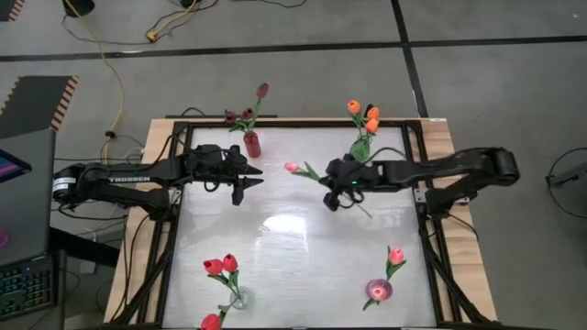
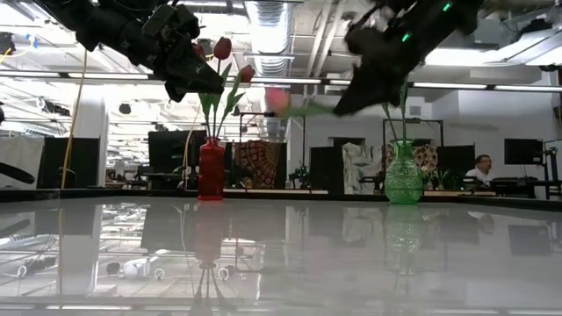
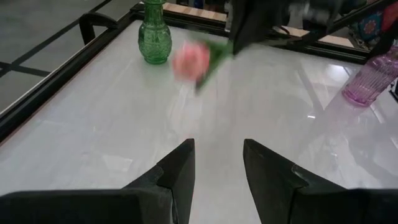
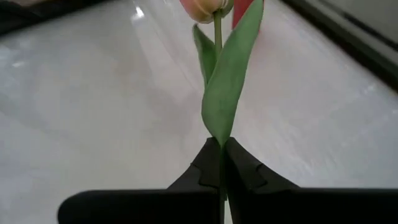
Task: Sort flowers into vase by color
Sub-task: Put the pink flower into the purple vase
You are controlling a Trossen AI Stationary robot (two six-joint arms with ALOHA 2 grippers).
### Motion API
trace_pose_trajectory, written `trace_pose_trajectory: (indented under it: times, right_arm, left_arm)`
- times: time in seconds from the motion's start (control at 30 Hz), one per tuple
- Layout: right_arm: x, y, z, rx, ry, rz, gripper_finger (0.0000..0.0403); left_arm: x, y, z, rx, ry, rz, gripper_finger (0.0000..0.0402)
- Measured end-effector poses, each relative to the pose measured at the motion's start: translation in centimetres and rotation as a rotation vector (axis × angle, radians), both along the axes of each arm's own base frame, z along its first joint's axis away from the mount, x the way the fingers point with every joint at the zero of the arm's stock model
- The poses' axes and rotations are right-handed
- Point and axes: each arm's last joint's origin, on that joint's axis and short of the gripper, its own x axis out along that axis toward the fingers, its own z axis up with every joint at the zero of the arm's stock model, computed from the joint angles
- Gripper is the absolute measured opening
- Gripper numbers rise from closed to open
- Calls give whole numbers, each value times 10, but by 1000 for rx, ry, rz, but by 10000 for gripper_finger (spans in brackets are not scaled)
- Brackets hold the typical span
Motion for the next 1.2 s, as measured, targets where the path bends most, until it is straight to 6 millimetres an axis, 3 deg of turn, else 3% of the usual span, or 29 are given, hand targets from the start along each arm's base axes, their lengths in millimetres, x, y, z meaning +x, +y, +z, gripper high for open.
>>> trace_pose_trajectory:
  times: [0.2,0.5,0.83,1.07,1.2]
  right_arm:
    - [-38,18,45,-36,-113,25,31]
    - [-105,69,98,-125,-382,54,31]
    - [-160,123,111,-223,-517,44,31]
    - [-193,145,113,-291,-589,-35,31]
    - [-203,159,110,-288,-600,31,31]
  left_arm:
    - [0,0,0,-2,1,-1,122]
    - [0,0,0,-2,2,-2,122]
    - [0,0,0,-2,2,-2,122]
    - [0,0,0,-4,2,-1,122]
    - [0,0,0,-5,1,0,122]
